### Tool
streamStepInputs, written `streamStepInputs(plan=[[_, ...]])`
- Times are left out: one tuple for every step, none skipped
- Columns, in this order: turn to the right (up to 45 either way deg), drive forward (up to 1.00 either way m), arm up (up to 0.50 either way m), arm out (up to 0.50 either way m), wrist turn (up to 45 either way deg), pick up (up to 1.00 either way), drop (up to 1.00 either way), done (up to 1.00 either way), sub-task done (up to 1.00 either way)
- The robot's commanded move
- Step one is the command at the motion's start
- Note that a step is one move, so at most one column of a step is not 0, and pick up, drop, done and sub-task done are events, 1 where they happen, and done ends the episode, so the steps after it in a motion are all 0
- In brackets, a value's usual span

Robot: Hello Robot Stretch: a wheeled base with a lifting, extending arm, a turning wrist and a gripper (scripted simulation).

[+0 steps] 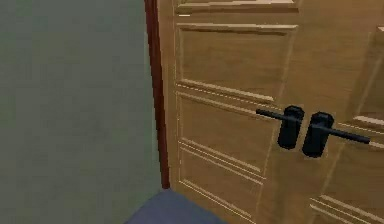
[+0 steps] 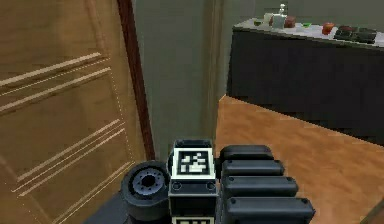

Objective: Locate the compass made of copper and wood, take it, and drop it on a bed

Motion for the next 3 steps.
streamStepInputs(plan=[[33.0, 0.00, 0.00, 0.00, 0.0, 0.00, 0.00, 0.00, 0.00], [0.0, 0.10, 0.00, 0.00, 0.0, 0.00, 0.00, 0.00, 0.00], [-33.0, 0.00, 0.00, 0.00, 0.0, 0.00, 0.00, 0.00, 0.00]])
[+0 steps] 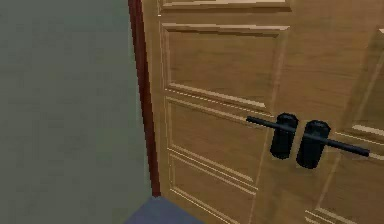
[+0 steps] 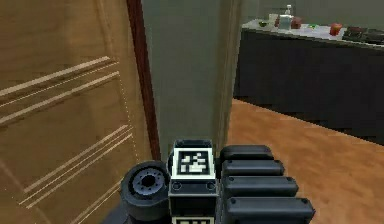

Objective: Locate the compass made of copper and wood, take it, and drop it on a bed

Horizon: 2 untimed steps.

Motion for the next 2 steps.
streamStepInputs(plan=[[0.0, 0.20, 0.00, 0.00, 0.0, 0.00, 0.00, 0.00, 0.00], [-45.0, 0.00, 0.00, 0.00, 0.0, 0.00, 0.00, 0.00, 0.00]])
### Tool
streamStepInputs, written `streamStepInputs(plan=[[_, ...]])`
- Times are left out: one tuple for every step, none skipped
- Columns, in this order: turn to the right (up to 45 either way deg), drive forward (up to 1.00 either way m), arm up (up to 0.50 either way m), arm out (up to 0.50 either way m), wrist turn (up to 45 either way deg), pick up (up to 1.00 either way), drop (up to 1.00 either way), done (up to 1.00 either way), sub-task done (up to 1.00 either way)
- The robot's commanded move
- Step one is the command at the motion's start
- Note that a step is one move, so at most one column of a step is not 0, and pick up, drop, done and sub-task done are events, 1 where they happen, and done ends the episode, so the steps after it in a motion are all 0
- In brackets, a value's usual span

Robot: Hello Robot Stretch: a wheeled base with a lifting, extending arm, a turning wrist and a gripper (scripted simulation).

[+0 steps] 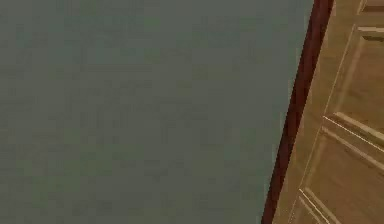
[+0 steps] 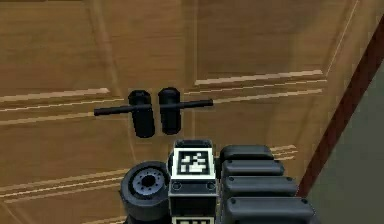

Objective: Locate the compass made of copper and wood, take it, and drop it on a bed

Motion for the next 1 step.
streamStepInputs(plan=[[-45.0, 0.00, 0.00, 0.00, 0.0, 0.00, 0.00, 0.00, 0.00]])
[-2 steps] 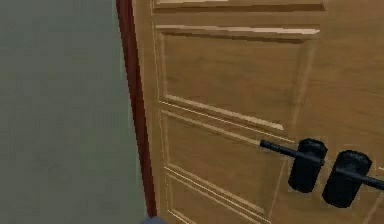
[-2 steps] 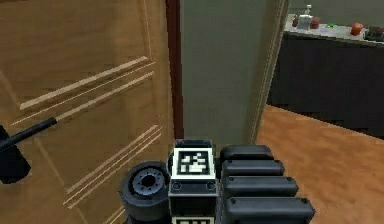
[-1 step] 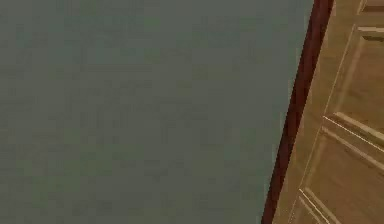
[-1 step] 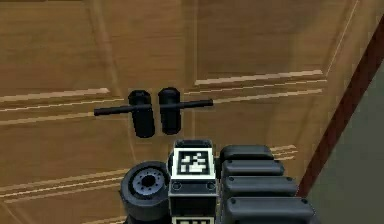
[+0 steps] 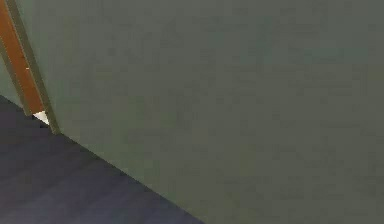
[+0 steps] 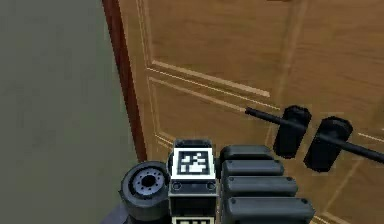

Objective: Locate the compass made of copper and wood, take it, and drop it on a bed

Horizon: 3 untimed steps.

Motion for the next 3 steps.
streamStepInputs(plan=[[-12.0, 0.00, 0.00, 0.00, 0.0, 0.00, 0.00, 0.00, 0.00], [0.0, 0.70, 0.00, 0.00, 0.0, 0.00, 0.00, 0.00, 0.00], [-33.0, 0.00, 0.00, 0.00, 0.0, 0.00, 0.00, 0.00, 0.00]])
